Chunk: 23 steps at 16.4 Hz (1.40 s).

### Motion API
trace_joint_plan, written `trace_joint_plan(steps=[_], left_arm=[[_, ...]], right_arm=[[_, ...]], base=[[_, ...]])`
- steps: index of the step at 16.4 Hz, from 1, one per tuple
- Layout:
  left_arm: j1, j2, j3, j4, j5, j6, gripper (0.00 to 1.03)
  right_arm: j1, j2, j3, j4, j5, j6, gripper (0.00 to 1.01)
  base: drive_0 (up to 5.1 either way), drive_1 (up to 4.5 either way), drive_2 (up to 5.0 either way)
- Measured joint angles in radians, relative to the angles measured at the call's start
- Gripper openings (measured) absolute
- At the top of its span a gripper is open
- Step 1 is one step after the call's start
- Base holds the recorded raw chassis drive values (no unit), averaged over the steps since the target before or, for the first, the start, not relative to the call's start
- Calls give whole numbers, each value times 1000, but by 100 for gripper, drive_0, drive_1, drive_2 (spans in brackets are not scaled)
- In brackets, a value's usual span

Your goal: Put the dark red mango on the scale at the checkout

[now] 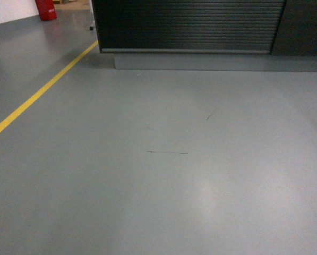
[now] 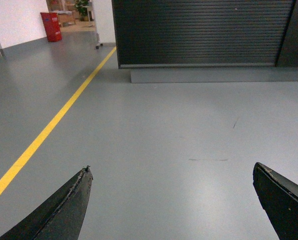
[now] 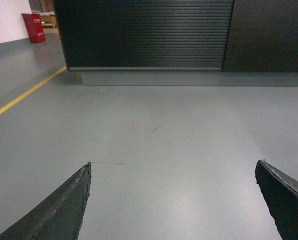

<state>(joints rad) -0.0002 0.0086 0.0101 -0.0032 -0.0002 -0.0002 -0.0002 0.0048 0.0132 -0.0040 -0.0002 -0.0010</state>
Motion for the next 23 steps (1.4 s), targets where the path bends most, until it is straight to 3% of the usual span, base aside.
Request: trace_joint_plan(steps=[23], left_arm=[[0, 0, 0, 0, 0, 0, 98]], right_arm=[[0, 0, 0, 0, 0, 0, 98]], base=[[0, 0, 0]])
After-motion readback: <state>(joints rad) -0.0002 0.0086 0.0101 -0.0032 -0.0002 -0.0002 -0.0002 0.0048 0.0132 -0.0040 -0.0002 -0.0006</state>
